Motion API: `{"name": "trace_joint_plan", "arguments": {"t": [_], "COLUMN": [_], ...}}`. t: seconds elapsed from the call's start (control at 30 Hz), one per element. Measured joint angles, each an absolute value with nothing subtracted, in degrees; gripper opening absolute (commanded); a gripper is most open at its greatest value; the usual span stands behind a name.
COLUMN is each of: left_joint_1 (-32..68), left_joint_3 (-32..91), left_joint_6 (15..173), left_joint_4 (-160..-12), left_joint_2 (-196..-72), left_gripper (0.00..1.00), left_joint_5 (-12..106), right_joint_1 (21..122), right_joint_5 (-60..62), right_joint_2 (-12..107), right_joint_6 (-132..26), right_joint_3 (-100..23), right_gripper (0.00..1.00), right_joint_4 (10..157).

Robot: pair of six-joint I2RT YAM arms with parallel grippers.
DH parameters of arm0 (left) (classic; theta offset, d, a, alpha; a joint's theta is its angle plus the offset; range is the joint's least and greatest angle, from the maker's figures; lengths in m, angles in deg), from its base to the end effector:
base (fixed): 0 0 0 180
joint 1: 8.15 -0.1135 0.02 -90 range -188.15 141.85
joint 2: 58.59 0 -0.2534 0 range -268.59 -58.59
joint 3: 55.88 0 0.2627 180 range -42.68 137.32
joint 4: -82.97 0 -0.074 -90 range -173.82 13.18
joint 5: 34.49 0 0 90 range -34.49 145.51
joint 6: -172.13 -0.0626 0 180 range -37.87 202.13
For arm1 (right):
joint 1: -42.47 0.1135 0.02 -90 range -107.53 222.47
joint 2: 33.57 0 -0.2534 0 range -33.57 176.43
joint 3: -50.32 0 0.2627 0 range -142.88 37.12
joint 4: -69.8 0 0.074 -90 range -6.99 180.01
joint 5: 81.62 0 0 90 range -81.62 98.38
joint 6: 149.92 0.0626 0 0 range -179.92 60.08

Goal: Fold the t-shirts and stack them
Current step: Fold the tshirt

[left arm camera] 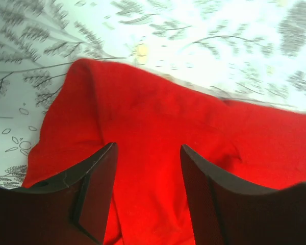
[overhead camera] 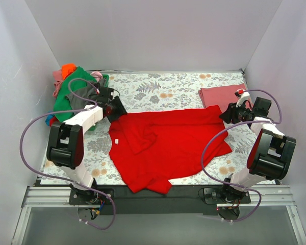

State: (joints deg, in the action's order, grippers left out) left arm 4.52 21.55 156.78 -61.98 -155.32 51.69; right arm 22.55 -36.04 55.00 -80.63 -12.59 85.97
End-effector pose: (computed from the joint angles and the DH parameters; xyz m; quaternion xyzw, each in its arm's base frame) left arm 0.3671 -0.0868 0.1674 -0.4812 0.8209 -0.2342 0.1994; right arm 0.3336 -0.0743 0.1739 -0.1601 0.8441 0.1925 0.4741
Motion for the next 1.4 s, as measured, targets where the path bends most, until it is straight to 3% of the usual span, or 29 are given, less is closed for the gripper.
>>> {"name": "trace_joint_plan", "arguments": {"t": [0.33,0.63,0.67,0.77,0.9,0.97,1.4], "left_joint_1": [5.7,5.6,5.6,5.6,5.6,5.6,5.4], "left_joint_3": [25.9,29.4,29.5,29.7,29.7,29.9,38.4], "left_joint_6": [164.5,165.0,165.0,164.8,164.5,164.2,157.1], "left_joint_4": [-56.8,-55.7,-55.8,-55.5,-55.5,-55.5,-55.1], "left_joint_2": [-163.2,-166.5,-167.2,-168.3,-168.4,-168.4,-173.5], "left_gripper": [0.48,0.41,0.35,0.3,0.05,0.0,0.0], "left_joint_5": [63.7,67.6,67.6,67.7,67.6,67.9,71.2], "right_joint_1": [22.5,22.5,22.5,22.5,22.5,22.5,22.5], "right_joint_5": [-36.2,-36.4,-36.4,-36.4,-36.4,-36.4,-36.4], "right_joint_2": [55.1,55.4,55.4,55.4,55.5,55.5,55.5], "right_joint_6": [-80.7,-80.7,-80.7,-80.7,-80.7,-80.7,-80.7], "right_joint_3": [-12.6,-12.6,-12.6,-12.6,-12.6,-12.6,-12.6], "right_gripper": [0.46,0.47,0.47,0.47,0.47,0.47,0.47], "right_joint_4": [86.0,86.1,86.1,86.1,86.1,86.1,86.1]}}
